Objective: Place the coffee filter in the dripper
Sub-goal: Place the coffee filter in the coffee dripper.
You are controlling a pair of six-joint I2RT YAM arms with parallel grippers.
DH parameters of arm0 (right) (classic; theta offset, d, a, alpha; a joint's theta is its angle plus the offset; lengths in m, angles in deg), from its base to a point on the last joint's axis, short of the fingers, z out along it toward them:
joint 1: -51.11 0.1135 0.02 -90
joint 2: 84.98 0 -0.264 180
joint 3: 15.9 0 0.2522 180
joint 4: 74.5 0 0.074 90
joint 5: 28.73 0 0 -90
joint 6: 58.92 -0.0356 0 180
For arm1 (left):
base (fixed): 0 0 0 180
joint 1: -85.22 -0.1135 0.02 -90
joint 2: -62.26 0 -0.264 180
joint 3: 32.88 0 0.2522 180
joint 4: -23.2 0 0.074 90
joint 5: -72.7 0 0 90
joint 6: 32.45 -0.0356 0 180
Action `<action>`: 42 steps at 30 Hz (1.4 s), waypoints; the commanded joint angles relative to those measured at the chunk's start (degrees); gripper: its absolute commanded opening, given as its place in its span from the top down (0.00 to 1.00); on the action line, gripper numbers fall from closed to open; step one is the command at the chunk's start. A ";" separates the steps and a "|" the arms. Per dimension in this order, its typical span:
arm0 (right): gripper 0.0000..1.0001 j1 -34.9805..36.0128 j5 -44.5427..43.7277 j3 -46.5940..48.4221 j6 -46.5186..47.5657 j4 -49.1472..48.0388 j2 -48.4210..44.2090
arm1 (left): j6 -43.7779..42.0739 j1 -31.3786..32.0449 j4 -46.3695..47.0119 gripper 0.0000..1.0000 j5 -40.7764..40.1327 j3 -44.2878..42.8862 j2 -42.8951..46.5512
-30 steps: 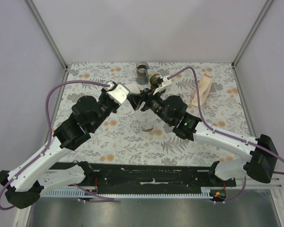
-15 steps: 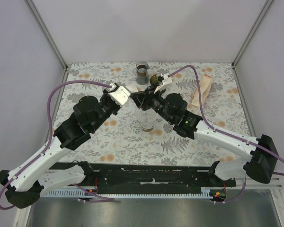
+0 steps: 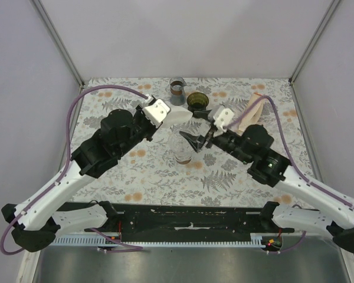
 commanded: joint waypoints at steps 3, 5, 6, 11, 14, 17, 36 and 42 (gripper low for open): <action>0.16 1.84 11.45 -2.80 44.43 4.00 -8.19 | 2.19 -0.04 -2.87 0.98 1.39 -3.58 -1.46; 0.15 3.95 13.30 -2.36 55.58 6.73 -8.11 | 1.92 -0.04 -3.22 0.98 1.92 -3.93 -1.72; 0.15 5.26 13.22 -1.93 59.73 7.52 -7.67 | 1.92 0.05 -3.57 0.98 2.44 -4.19 -1.90; 0.16 9.93 6.82 6.94 71.45 19.55 0.31 | 2.45 0.05 -4.54 0.98 4.29 -5.25 -2.78; 0.18 10.11 3.74 8.27 74.71 19.84 2.79 | 2.98 0.05 -5.24 0.98 4.91 -5.77 -2.95; 0.20 10.11 1.10 8.62 76.21 19.83 4.19 | 3.33 0.05 -6.03 0.98 5.78 -5.69 -2.60; 0.97 10.11 -9.82 10.03 74.03 23.51 9.38 | 5.96 -0.21 -12.97 0.98 10.01 -9.99 -6.81; 1.00 9.06 3.36 11.18 59.71 33.01 7.28 | 7.28 -0.91 -16.31 0.98 11.42 -13.42 -11.12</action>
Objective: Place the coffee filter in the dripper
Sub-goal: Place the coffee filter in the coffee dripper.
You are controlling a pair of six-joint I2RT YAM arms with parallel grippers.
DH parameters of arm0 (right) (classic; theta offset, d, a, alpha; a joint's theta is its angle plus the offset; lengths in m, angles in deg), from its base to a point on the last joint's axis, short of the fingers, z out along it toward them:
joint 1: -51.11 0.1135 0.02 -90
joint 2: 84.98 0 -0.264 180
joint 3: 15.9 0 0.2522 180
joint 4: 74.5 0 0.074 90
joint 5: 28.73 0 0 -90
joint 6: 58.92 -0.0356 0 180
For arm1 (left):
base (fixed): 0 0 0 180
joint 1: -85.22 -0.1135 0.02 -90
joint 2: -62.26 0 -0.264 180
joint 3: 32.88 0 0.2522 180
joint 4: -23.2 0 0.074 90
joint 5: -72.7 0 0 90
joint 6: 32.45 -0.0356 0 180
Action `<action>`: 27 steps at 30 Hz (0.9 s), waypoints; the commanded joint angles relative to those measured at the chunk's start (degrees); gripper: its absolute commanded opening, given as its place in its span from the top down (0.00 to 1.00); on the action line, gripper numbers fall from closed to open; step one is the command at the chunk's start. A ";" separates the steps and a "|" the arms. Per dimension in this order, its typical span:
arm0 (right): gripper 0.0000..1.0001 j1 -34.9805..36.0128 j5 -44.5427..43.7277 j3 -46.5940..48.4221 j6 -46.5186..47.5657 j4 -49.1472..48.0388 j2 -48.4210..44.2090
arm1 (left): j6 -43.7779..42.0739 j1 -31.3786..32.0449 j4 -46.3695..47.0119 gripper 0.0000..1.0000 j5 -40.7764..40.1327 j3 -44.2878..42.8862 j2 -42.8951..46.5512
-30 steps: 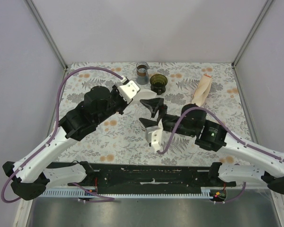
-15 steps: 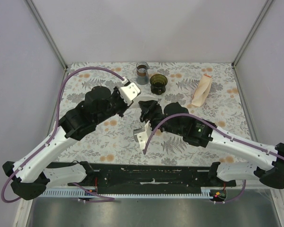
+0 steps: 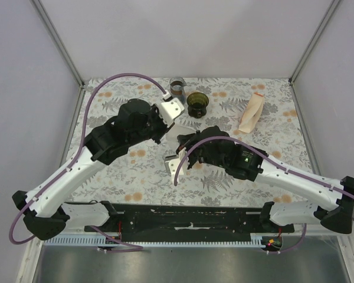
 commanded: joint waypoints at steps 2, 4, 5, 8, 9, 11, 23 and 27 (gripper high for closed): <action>1.00 -1.81 12.73 1.40 -13.77 7.99 -3.08 | 2.56 -1.33 -4.16 0.98 1.45 -4.33 -3.61; 1.00 -3.39 17.48 0.00 -16.60 8.18 -3.97 | 2.65 -1.95 -4.87 0.98 2.23 -4.42 -4.93; 1.00 -3.83 19.41 -0.44 -17.30 8.09 -4.32 | 2.74 -2.04 -5.13 0.98 2.93 -4.51 -5.54; 1.00 -4.45 21.01 -0.45 -18.10 8.17 -4.06 | 3.35 -2.13 -5.31 0.98 4.87 -4.86 -7.22; 1.00 -4.80 21.28 -0.28 -18.10 8.26 -3.80 | 3.00 -2.30 -5.31 0.98 4.61 -5.12 -7.83; 1.00 -5.85 22.50 0.25 -17.58 8.26 -3.27 | 2.47 -2.83 -5.31 0.98 4.08 -5.91 -8.97; 1.00 -9.98 27.95 1.84 -16.69 11.43 1.30 | 2.83 -6.52 -6.10 0.95 5.66 -5.38 -12.14; 1.00 -11.48 30.24 2.62 -16.78 11.43 2.27 | 4.40 -6.52 -8.65 0.69 9.17 -8.72 -13.20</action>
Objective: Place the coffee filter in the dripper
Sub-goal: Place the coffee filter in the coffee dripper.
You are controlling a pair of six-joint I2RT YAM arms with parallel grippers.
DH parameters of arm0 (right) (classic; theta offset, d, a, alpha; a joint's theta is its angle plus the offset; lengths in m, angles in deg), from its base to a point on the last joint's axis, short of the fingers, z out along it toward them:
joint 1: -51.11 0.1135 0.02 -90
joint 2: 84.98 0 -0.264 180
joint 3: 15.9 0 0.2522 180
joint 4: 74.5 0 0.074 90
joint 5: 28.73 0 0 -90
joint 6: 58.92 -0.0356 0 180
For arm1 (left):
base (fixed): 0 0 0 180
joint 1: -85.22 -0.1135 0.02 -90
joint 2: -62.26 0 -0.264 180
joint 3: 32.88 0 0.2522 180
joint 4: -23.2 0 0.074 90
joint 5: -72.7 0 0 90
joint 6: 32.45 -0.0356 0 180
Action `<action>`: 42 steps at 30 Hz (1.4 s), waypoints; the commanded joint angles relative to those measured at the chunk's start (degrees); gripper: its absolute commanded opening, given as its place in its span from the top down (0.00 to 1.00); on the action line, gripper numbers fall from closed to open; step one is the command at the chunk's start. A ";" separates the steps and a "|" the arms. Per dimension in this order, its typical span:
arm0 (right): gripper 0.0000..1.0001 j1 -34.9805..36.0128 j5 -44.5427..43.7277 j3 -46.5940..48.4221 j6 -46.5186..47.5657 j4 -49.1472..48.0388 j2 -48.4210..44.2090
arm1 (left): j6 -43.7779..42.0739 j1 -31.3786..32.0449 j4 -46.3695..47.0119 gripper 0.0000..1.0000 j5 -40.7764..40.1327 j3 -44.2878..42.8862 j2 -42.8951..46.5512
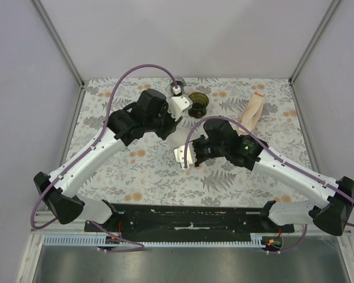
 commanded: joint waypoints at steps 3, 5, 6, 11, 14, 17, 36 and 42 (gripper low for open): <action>1.00 -2.19 6.93 3.48 -1.37 1.26 1.57 | 2.57 -0.58 -2.45 0.60 3.94 -5.28 -1.00; 1.00 -2.81 7.81 3.75 -1.46 1.18 2.10 | 2.57 -0.93 -3.24 0.59 3.85 -5.19 -0.91; 1.00 -3.16 8.34 3.83 -1.46 1.18 2.45 | 2.57 -1.19 -3.59 0.59 3.85 -5.02 -0.83; 1.00 -4.30 10.54 4.71 -1.72 1.09 3.77 | 3.01 -2.77 -4.12 0.66 2.36 -4.49 -1.70; 1.00 -4.83 10.54 4.63 -1.64 1.09 4.21 | 2.93 -3.74 -3.95 0.74 4.37 -3.87 -1.97; 0.92 -5.01 10.54 4.63 -2.08 1.17 4.30 | 3.19 -3.74 -4.03 0.77 6.75 -3.52 -1.88; 0.28 -5.01 18.01 10.86 -10.85 1.44 -0.01 | 2.48 -5.05 -5.53 0.68 3.85 -10.46 -3.72; 0.84 -5.36 13.28 18.94 -27.54 2.57 1.66 | 3.62 -8.83 -5.62 0.65 1.04 -14.94 -3.38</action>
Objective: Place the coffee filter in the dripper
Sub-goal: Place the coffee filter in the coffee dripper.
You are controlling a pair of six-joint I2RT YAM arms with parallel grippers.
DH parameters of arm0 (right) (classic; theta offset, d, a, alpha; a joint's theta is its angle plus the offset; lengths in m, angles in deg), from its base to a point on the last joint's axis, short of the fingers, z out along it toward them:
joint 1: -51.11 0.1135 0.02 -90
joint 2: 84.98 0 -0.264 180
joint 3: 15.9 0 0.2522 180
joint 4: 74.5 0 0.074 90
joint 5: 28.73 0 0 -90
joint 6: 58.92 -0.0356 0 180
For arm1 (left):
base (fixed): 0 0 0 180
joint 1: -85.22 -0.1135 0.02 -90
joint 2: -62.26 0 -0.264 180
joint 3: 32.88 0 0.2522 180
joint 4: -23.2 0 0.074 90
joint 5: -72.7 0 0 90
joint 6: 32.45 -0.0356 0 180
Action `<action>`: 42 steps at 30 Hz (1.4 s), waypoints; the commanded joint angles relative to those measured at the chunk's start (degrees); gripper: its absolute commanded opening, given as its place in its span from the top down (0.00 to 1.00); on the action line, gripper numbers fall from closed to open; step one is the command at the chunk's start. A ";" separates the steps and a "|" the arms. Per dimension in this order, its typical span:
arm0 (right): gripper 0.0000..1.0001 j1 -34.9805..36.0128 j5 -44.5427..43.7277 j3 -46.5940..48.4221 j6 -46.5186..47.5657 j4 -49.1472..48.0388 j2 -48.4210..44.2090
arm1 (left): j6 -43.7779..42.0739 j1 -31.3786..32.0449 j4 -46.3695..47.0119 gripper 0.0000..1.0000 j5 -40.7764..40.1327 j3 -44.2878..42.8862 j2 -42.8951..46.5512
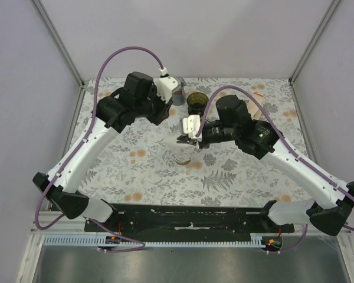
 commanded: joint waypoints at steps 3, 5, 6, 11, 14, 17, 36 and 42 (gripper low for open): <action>1.00 -0.33 -5.89 8.43 -15.84 3.92 1.78 | 4.88 -4.67 0.00 0.64 -1.39 -3.78 1.72; 1.00 -0.25 -7.47 7.73 -16.98 5.86 2.39 | 6.90 -5.72 0.00 0.63 0.28 -1.76 2.95; 1.00 -0.25 -8.79 7.46 -17.77 6.57 2.74 | 7.69 -6.42 0.09 0.62 1.68 -0.80 3.65; 1.00 0.02 -16.70 9.91 -19.36 11.49 7.04 | 11.83 -10.64 0.79 0.58 8.10 3.87 5.85; 1.00 0.10 -18.46 11.41 -19.53 11.85 9.33 | 13.57 -12.84 1.40 0.57 11.00 4.92 6.47; 1.00 0.10 -19.96 13.25 -19.36 12.90 11.88 | 13.94 -13.55 1.58 0.55 11.97 6.15 7.26; 1.00 3.09 -25.41 15.10 -27.35 16.07 25.50 | 25.71 -19.26 4.83 0.49 27.96 15.55 11.21; 1.00 3.01 -26.73 16.25 -31.48 17.82 28.15 | 28.71 -19.26 7.29 0.45 31.14 20.39 11.92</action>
